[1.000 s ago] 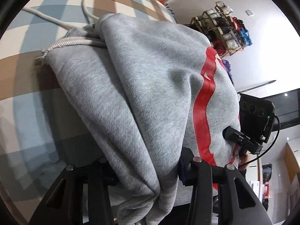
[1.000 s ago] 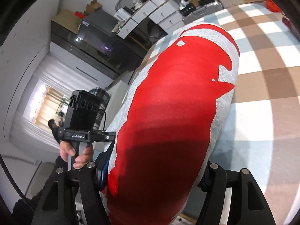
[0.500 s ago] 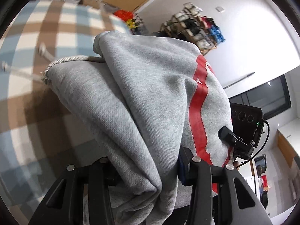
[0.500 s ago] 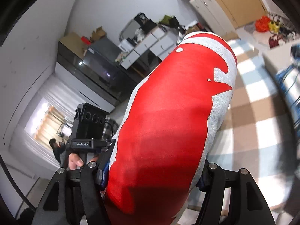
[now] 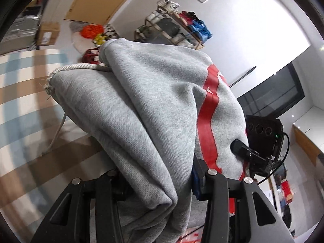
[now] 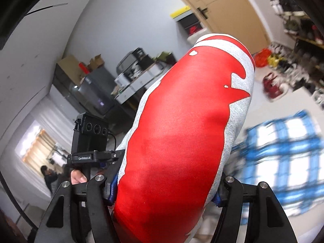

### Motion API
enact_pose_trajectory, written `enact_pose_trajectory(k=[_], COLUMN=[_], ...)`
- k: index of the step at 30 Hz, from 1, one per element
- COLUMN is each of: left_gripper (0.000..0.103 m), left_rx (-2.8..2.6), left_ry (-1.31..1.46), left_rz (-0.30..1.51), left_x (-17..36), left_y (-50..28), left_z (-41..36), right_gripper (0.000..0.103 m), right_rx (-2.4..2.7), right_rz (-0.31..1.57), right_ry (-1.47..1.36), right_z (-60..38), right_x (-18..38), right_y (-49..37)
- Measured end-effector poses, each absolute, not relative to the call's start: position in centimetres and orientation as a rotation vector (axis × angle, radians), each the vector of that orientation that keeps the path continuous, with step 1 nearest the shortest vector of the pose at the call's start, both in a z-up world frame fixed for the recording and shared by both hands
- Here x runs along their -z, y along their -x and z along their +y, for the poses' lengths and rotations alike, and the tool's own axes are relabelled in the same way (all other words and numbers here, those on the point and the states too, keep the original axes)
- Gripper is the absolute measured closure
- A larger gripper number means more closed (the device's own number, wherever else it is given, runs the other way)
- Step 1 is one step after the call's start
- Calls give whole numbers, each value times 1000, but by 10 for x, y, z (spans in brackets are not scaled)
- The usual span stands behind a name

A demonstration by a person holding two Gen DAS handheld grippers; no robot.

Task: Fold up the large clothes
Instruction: 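Carry the folded hoodie onto the grey box and lower it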

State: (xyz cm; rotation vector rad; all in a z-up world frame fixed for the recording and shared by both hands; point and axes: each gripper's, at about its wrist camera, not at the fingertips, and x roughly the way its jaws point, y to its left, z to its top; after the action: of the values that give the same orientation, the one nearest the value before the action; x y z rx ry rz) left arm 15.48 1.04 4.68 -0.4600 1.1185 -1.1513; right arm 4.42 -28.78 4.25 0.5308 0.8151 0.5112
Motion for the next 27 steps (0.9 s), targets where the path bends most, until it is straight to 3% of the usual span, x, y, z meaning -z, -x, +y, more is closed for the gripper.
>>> enact_pose_trajectory(k=[7, 11, 13, 21, 24, 26, 27], left_gripper=[64, 65, 65, 62, 62, 60, 55], left_rx=[1154, 1048, 1084, 1020, 974, 995, 1025], left_ry=[538, 555, 606, 394, 286, 240, 230], left_rz=[1132, 1288, 1269, 1198, 1077, 1009, 979], left_x=[-5, 77, 95, 64, 36, 19, 14], left_y=[-174, -180, -179, -170, -149, -131, -124], left_z=[-77, -101, -89, -61, -51, -47, -48], right_gripper=[36, 31, 27, 19, 6, 6, 4], right_rx=[-395, -261, -244, -148, -18, 64, 63], right_rz=[836, 1108, 1186, 1114, 1011, 919, 877], right_ry=[-521, -533, -583, -316, -82, 70, 109], right_z=[-388, -435, -451, -439, -421, -407, -397], right_x=[-13, 74, 106, 69, 45, 28, 19], right_y=[-65, -90, -91, -68, -52, -33, -23])
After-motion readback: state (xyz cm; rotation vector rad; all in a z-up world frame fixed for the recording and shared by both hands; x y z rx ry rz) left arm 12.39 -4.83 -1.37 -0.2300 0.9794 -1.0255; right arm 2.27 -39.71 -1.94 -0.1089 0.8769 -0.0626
